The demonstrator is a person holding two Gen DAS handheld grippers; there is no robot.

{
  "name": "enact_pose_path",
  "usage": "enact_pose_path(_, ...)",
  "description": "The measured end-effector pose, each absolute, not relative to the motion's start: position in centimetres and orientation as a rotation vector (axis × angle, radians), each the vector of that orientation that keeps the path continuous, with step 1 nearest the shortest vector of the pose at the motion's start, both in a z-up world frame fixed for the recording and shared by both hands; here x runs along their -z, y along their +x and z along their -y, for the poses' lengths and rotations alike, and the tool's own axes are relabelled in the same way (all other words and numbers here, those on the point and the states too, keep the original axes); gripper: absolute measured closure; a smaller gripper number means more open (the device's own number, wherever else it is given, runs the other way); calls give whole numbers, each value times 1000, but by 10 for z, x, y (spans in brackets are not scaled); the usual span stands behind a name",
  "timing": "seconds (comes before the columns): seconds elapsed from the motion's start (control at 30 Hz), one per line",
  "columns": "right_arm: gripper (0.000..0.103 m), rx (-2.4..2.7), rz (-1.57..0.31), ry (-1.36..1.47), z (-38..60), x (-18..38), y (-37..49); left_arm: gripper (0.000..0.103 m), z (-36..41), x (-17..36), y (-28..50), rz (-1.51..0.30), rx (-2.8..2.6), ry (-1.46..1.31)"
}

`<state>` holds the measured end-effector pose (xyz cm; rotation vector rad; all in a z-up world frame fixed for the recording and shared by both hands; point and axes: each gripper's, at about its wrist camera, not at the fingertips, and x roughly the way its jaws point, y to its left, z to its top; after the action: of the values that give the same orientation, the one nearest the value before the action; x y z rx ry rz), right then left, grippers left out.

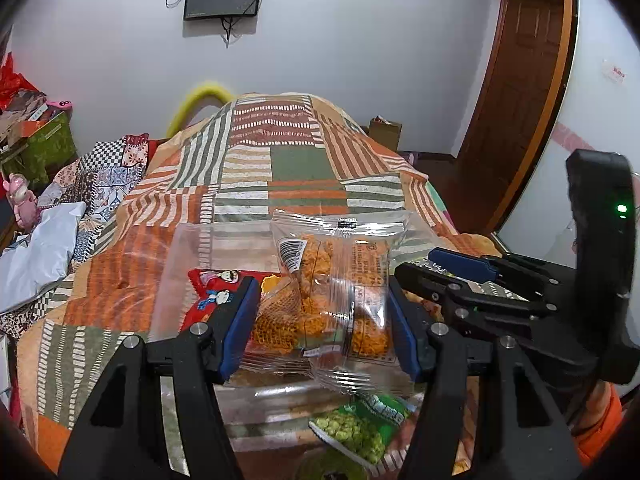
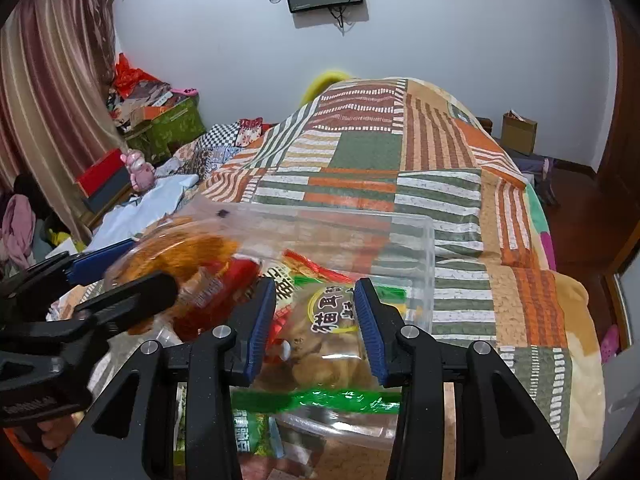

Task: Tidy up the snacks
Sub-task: 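Carry both bags over the clear box and open both tools to drop them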

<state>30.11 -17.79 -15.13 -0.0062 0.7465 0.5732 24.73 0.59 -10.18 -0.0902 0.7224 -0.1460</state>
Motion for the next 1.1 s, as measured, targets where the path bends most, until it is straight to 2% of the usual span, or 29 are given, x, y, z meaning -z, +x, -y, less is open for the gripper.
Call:
enact_pose_path(0.33,64,-551,-776,-17,185,152,299,42,-6,121,268,-800,153,-136)
enact_pose_path(0.5,48,-563,-763,28,196,145,293,42,-1,119,266,-809,159,-133)
enact_pose_path(0.67,48,-570,-746,28,198,137,283,40,4,109,257,-811,180,-126)
enact_pose_path(0.8,40,-570,-727,24,201,129,272,38,2,93,242,-776,172,-123)
enact_pose_path(1.1,32,-588,-698,0,203,117,236,29,-12,76,192,-747,112,-74)
